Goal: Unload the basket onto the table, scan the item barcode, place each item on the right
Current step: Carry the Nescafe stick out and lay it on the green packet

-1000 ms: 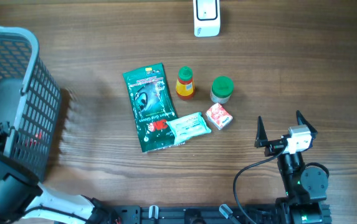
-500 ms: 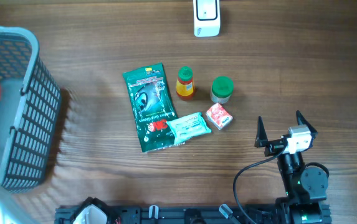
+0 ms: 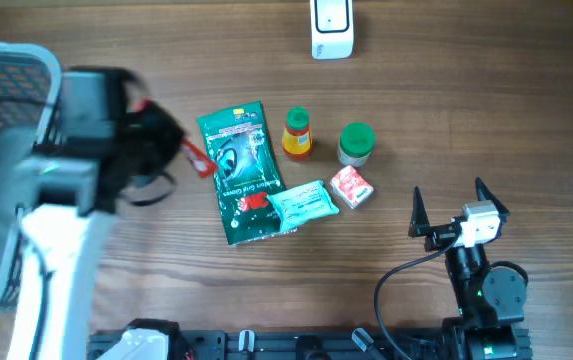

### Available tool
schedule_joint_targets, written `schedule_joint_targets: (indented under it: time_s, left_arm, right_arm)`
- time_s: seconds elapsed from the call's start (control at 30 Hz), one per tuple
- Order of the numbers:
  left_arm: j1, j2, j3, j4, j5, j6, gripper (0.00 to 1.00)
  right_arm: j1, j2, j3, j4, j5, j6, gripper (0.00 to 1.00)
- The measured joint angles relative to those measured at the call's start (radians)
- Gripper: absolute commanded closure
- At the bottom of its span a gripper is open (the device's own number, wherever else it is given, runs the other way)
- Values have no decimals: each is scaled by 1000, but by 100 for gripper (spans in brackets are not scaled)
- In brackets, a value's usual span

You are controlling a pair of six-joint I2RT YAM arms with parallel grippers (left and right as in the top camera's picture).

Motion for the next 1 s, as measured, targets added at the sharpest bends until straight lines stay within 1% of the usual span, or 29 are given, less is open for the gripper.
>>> schedule_joint_targets:
  time_s: [0.1, 0.17, 0.3, 0.4, 0.5, 0.9, 0.93, 1.0]
  left_arm:
    - [-124, 76, -90, 50, -84, 2, 96]
    - [-180, 122, -154, 100, -119, -20, 96]
    - [-245, 214, -259, 196, -173, -128, 96]
    - [-264, 279, -321, 282, -193, -180, 96]
    - [-269, 317, -335, 316, -202, -195, 96]
    - [-269, 332, -338, 328, -202, -211, 96]
    - [-269, 332, -338, 332, -202, -211, 96]
    - [-269, 332, -338, 344, -202, -215, 88]
  right_arm:
    - [0, 0, 0, 0, 0, 0, 1]
    - [0, 0, 0, 0, 0, 0, 1]
    - [0, 0, 0, 0, 0, 0, 0]
    - [0, 1, 0, 0, 0, 0, 0]
    - [0, 1, 0, 0, 0, 0, 0]
    - [0, 1, 0, 0, 0, 0, 0]
    - [0, 1, 0, 0, 0, 0, 0]
    - [0, 1, 0, 0, 0, 0, 0]
